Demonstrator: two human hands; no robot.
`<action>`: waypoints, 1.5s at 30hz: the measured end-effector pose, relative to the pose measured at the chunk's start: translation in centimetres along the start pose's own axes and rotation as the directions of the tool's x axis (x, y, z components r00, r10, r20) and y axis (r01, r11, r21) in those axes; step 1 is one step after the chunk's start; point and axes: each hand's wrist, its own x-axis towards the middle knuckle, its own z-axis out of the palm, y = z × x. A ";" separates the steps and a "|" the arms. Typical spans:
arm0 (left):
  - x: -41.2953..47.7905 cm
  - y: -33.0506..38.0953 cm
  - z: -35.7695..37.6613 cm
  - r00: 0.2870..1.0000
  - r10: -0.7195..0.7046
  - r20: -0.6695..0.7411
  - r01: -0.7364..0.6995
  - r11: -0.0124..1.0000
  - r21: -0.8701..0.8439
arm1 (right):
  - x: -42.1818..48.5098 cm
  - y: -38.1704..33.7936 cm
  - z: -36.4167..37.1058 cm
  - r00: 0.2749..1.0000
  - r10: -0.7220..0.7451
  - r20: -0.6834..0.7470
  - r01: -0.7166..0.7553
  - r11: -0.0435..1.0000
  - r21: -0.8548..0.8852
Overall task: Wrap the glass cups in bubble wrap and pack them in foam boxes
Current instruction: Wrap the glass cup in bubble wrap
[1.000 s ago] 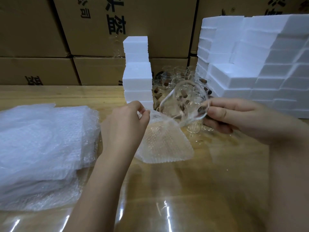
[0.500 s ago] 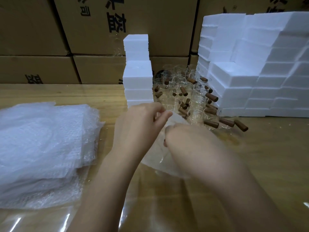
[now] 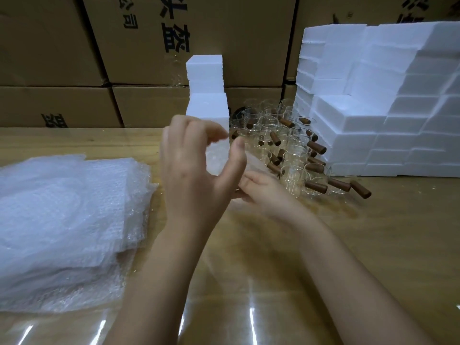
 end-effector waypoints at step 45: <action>-3.9 1.3 3.8 0.791 -0.378 0.482 0.045 0.820 0.570 | 0.1 0.2 -0.7 0.997 -0.009 0.076 -0.052 0.649 0.759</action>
